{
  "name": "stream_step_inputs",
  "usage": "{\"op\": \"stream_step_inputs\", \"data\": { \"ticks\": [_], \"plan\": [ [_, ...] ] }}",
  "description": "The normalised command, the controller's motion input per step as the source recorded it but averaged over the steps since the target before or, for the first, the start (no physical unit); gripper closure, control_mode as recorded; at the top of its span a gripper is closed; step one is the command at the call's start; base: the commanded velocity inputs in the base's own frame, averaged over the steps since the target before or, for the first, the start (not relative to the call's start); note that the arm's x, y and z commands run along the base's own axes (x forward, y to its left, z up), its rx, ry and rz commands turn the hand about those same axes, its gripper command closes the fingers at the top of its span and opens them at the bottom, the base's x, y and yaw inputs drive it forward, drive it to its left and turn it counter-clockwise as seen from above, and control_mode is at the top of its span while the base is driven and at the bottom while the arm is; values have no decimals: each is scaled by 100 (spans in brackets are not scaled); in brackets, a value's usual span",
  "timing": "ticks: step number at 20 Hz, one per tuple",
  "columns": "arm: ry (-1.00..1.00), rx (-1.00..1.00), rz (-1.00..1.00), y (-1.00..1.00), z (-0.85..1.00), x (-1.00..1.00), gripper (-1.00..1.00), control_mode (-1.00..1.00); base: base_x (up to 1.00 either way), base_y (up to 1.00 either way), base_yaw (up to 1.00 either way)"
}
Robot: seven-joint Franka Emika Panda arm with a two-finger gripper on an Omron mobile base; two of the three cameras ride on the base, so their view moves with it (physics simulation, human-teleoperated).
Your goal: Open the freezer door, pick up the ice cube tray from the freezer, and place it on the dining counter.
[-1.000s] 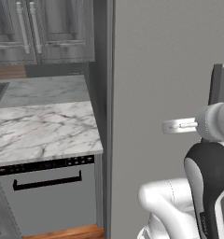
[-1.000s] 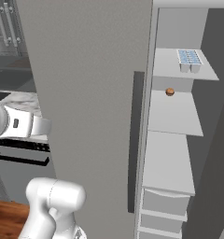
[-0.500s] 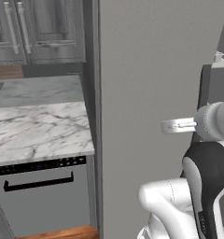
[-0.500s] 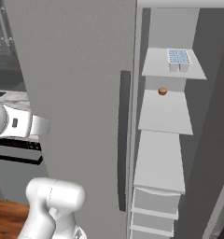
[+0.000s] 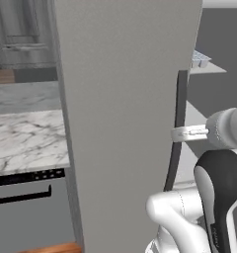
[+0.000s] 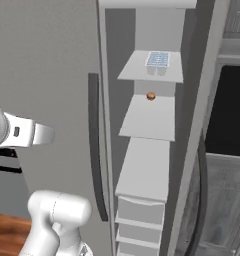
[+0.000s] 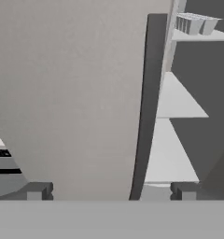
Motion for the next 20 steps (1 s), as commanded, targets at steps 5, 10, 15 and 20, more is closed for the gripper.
{"op": "stream_step_inputs", "data": {
  "ticks": [5,10,15,20],
  "plan": [
    [0,0,0,0,0,0,-100,100,0,-58,0],
    [0,0,0,0,0,0,-100,100,0,-52,-1],
    [0,0,0,0,0,0,-100,100,0,-46,-2],
    [0,0,0,0,0,0,-100,100,0,-41,-4]
  ]
}}
